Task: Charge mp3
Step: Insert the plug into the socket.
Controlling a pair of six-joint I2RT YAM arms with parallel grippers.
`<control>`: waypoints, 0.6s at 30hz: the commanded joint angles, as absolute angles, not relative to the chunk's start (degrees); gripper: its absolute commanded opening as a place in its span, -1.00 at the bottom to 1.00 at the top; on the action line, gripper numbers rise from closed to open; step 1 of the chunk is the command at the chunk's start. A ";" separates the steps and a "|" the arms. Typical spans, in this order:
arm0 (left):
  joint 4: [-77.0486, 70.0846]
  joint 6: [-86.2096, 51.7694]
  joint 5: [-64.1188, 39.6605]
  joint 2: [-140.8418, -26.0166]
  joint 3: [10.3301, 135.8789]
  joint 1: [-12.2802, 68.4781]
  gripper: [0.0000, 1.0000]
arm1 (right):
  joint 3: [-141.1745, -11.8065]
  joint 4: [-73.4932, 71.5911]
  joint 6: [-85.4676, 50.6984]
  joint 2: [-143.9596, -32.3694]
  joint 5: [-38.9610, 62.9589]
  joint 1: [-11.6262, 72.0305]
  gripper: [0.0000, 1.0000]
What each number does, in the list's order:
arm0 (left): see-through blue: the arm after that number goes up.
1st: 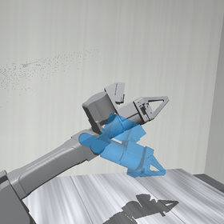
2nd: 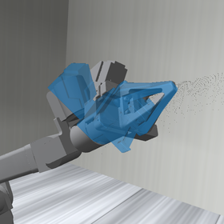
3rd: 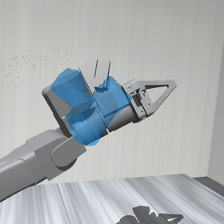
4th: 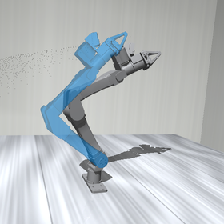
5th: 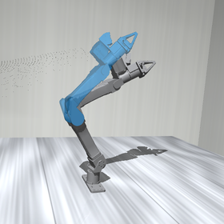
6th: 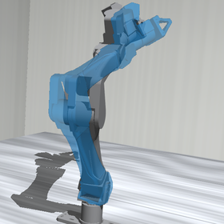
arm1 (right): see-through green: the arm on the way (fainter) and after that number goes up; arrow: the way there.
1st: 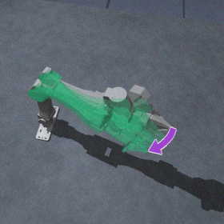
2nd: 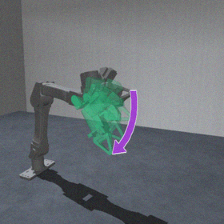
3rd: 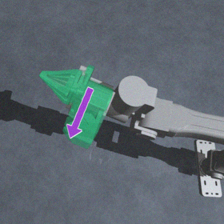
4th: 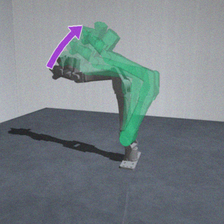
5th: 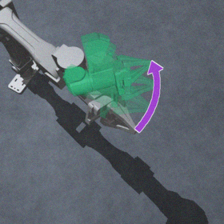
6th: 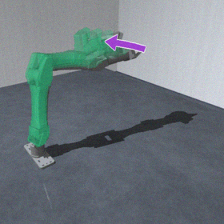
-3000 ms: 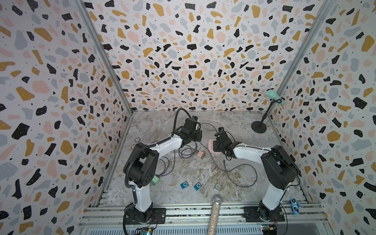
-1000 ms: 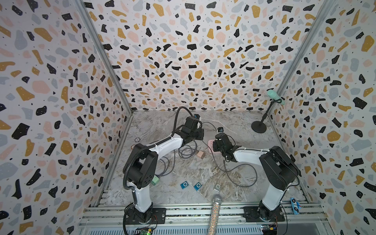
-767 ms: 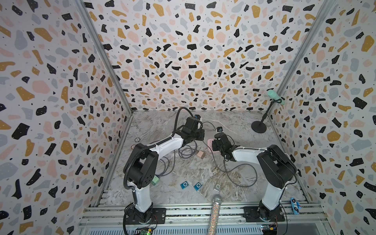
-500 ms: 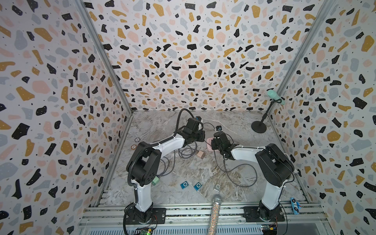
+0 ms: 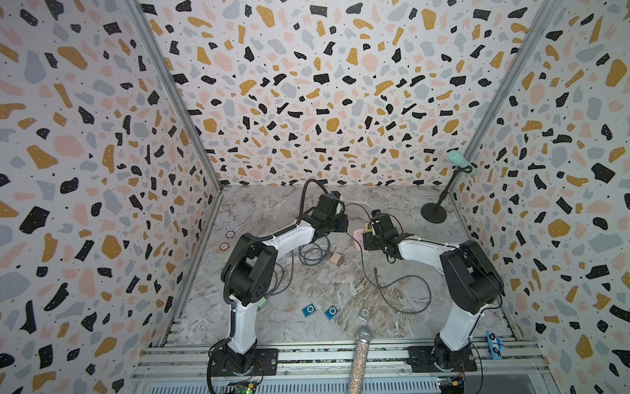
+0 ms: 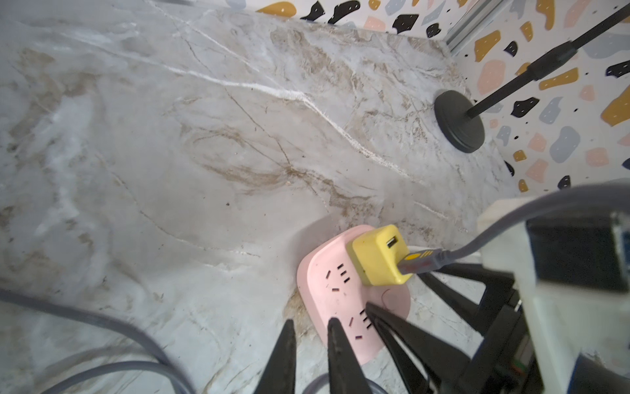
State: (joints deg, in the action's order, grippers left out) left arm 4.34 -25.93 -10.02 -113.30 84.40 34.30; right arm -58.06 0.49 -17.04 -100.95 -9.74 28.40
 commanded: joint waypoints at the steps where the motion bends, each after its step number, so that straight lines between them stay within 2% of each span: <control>1: 4.75 -24.69 -11.67 -113.96 89.33 34.63 -0.58 | -56.29 5.51 -17.29 -95.24 -5.46 28.74 0.49; 7: 9.73 -22.55 -11.57 -117.54 97.39 34.63 -0.54 | -53.05 11.11 -18.22 -86.51 -3.98 28.74 0.49; 11: 11.53 -22.41 -12.01 -120.37 103.02 34.58 -0.53 | -48.55 14.97 -21.92 -79.13 -5.06 28.59 0.41; 18: 7.59 -29.65 -15.02 -127.41 112.54 34.54 -0.53 | -38.38 21.01 -33.07 -65.71 -4.10 32.28 0.29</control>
